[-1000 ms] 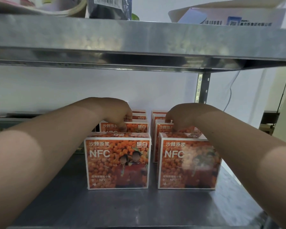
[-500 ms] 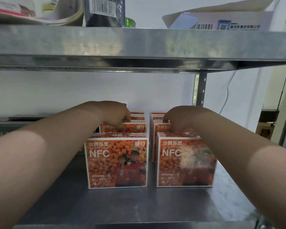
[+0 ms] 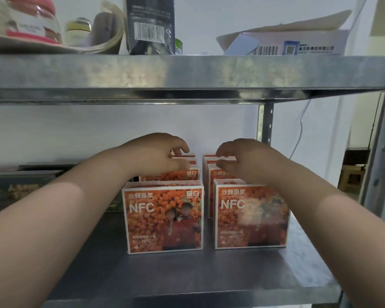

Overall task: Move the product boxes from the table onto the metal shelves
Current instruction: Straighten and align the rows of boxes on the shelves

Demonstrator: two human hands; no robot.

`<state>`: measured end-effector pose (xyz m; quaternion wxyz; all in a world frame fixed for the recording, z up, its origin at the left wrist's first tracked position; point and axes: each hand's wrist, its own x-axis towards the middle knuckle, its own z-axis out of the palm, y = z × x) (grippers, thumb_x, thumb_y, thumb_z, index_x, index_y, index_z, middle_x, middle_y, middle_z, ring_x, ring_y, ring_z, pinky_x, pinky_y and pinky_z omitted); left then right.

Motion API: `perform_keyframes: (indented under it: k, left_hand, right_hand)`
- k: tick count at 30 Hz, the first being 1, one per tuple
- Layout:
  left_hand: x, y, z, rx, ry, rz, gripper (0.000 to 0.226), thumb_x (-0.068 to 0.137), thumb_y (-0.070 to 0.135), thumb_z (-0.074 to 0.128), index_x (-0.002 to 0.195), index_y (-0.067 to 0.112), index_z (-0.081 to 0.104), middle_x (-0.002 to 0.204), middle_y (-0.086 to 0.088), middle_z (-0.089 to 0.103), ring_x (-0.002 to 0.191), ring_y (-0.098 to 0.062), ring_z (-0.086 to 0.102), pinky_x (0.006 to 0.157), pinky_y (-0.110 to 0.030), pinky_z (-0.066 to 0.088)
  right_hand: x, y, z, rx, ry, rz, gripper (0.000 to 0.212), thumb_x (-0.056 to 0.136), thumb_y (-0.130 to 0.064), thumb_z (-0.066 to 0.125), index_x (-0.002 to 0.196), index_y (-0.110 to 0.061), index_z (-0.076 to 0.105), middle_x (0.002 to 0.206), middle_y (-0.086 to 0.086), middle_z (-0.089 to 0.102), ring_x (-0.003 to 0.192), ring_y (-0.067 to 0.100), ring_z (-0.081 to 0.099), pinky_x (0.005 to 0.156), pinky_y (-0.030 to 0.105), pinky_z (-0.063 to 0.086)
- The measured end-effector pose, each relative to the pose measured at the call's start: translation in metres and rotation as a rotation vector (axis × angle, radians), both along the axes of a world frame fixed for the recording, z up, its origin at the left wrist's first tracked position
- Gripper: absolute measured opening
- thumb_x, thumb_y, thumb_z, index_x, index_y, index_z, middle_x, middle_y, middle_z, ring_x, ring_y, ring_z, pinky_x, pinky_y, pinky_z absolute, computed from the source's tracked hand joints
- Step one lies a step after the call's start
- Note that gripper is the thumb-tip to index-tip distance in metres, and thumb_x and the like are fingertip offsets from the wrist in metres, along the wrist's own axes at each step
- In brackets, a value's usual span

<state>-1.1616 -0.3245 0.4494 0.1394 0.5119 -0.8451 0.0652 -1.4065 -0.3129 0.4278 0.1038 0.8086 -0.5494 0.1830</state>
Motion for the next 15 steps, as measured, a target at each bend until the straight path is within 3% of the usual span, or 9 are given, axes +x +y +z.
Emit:
perform_keyframes:
  k: [3, 5, 7, 11, 13, 15]
  left_hand:
    - [-0.003, 0.033, -0.013, -0.021, -0.046, -0.042, 0.060, 0.083, 0.070, 0.058, 0.137, 0.045, 0.047, 0.132, 0.018, 0.054, 0.112, -0.005, 0.053, 0.087, -0.027, 0.045]
    - [-0.001, 0.049, -0.026, -0.024, -0.108, -0.039, 0.071, 0.079, 0.072, 0.062, 0.142, 0.046, 0.041, 0.139, 0.017, 0.049, 0.118, -0.008, 0.051, 0.094, -0.030, 0.047]
    - [0.002, 0.055, -0.044, -0.075, -0.187, -0.031, 0.075, 0.079, 0.065, 0.067, 0.144, 0.043, 0.038, 0.141, 0.013, 0.046, 0.122, -0.013, 0.049, 0.098, -0.034, 0.046]
    - [0.004, 0.045, -0.080, -0.288, -0.235, -0.045, 0.077, 0.084, 0.038, 0.070, 0.150, 0.027, 0.031, 0.144, 0.000, 0.040, 0.128, -0.025, 0.045, 0.100, -0.040, 0.044]
    - [0.005, 0.041, -0.088, -0.330, -0.194, -0.046, 0.074, 0.089, 0.038, 0.065, 0.152, 0.026, 0.029, 0.146, -0.002, 0.039, 0.132, -0.027, 0.041, 0.106, -0.040, 0.039]
    - [0.011, 0.041, -0.096, -0.381, -0.140, -0.015, 0.078, 0.086, 0.045, 0.066, 0.153, 0.031, 0.028, 0.151, 0.000, 0.036, 0.141, -0.027, 0.029, 0.117, -0.048, 0.024]
  right_hand:
    - [-0.004, 0.027, -0.022, -0.076, -0.089, -0.014, 0.042, 0.096, -0.063, 0.049, 0.125, -0.037, 0.065, 0.124, -0.010, 0.064, 0.103, 0.013, 0.061, 0.089, 0.036, 0.054]
    - [-0.009, 0.039, -0.038, -0.144, -0.068, -0.076, 0.051, 0.090, -0.073, 0.047, 0.124, -0.040, 0.065, 0.129, -0.013, 0.063, 0.118, 0.014, 0.057, 0.108, 0.046, 0.043]
    - [-0.015, 0.048, -0.055, -0.159, -0.059, -0.150, 0.058, 0.086, -0.077, 0.049, 0.133, -0.044, 0.057, 0.144, -0.013, 0.053, 0.138, 0.017, 0.042, 0.119, 0.056, 0.021]
    - [-0.016, 0.051, -0.087, -0.113, -0.049, -0.218, 0.077, 0.081, -0.072, 0.060, 0.149, -0.046, 0.032, 0.158, -0.006, 0.037, 0.149, 0.023, 0.027, 0.121, 0.062, 0.011]
    - [-0.015, 0.050, -0.096, -0.163, -0.057, -0.232, 0.080, 0.081, -0.069, 0.063, 0.151, -0.042, 0.033, 0.158, -0.002, 0.037, 0.150, 0.026, 0.026, 0.122, 0.062, 0.008]
    - [-0.014, 0.052, -0.100, -0.211, -0.072, -0.253, 0.084, 0.081, -0.069, 0.063, 0.153, -0.039, 0.032, 0.162, 0.003, 0.031, 0.154, 0.030, 0.017, 0.121, 0.061, 0.005]
